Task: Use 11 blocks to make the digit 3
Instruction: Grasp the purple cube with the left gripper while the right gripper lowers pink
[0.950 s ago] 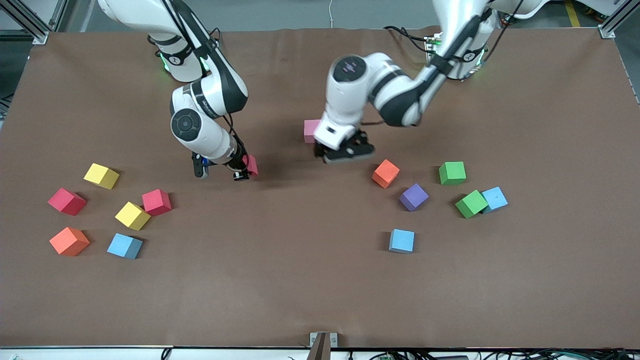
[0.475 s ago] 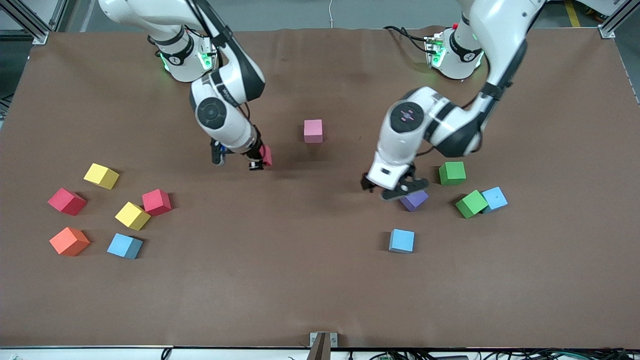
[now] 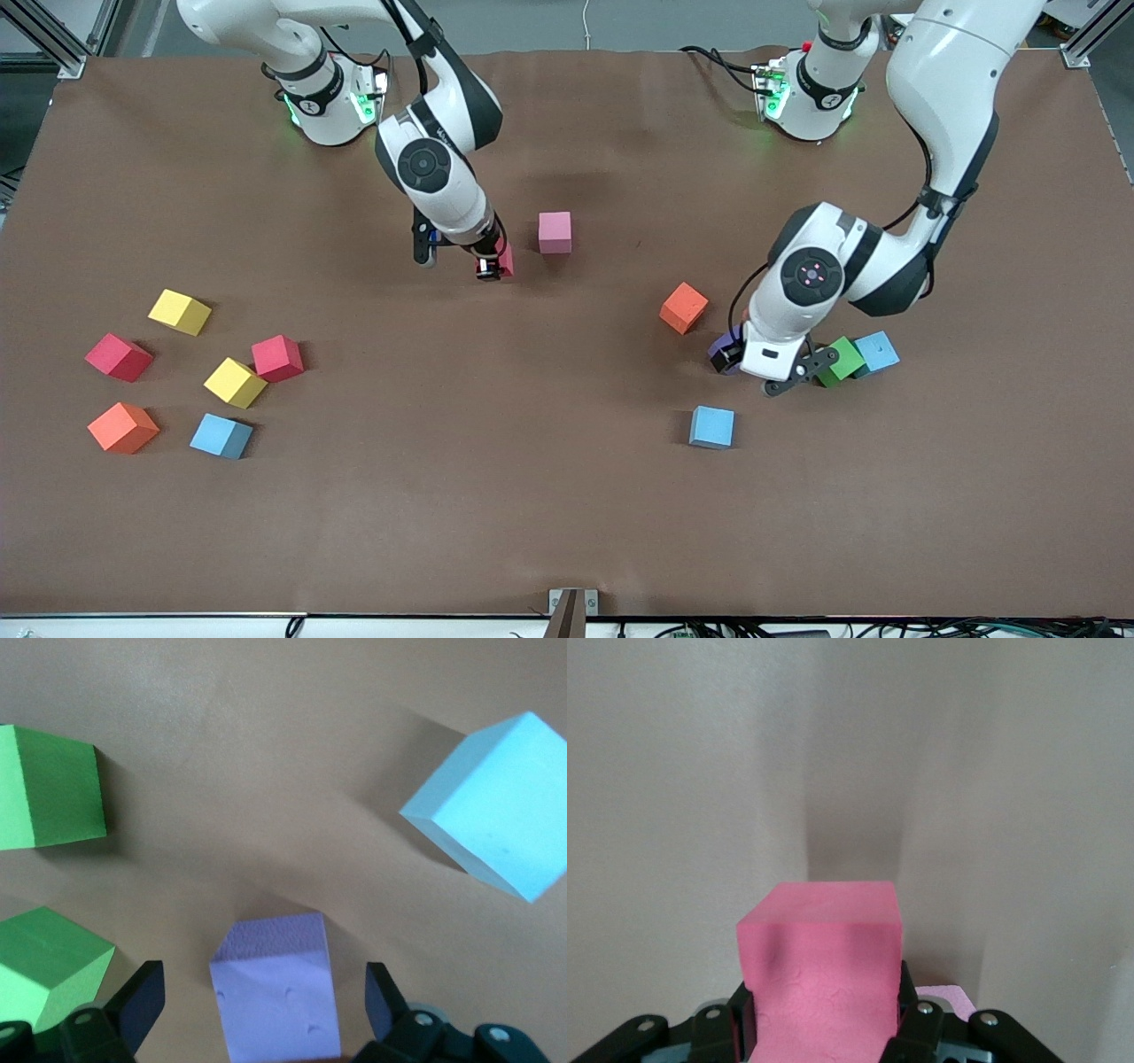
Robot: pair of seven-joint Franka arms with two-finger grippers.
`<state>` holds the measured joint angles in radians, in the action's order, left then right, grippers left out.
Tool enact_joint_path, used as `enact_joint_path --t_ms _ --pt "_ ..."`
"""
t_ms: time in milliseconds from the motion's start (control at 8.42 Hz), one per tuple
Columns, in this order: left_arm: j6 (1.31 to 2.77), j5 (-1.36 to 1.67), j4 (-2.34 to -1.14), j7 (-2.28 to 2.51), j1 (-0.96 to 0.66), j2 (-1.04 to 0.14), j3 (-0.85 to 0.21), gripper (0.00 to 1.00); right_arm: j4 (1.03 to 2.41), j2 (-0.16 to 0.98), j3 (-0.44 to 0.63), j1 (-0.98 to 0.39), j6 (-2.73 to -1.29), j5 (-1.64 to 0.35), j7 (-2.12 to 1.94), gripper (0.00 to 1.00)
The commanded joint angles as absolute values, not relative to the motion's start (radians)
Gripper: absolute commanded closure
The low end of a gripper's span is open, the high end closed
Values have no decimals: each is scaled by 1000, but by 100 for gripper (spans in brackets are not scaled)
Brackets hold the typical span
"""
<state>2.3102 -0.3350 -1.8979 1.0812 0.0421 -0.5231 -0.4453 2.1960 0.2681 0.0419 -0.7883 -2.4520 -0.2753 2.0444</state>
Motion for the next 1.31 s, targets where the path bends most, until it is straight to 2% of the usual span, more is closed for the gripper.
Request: enact_joint_path --t_ms 0,356,475,594,950,1069,1188 --pt "2390 -354 -1960 1123 54 -514 -456 0 2244 235 49 -834 -2471 -282 2098 94" --pt "2479 -356 -2018 1160 52 -515 -454 0 2246 239 49 -886 -2473 -282 2163 94" --pt "2487 -354 -2022 1164 55 -520 -453 4 2246 241 49 -890 -2473 -282 2163 94" --pt "2487 -354 -2022 1179 60 -523 -449 16 2247 245 49 -903 -2494 -282 2164 94" --pt "2480 -354 -2023 1249 66 -515 -451 66 2247 262 49 -916 -2507 -282 2184 93" --pt "2458 -354 -2025 1259 66 -503 -453 77 2247 273 49 -919 -2507 -282 2186 92" --pt "2412 -354 -2013 1306 66 -468 -456 79 2246 282 49 -928 -2508 -282 2187 91"
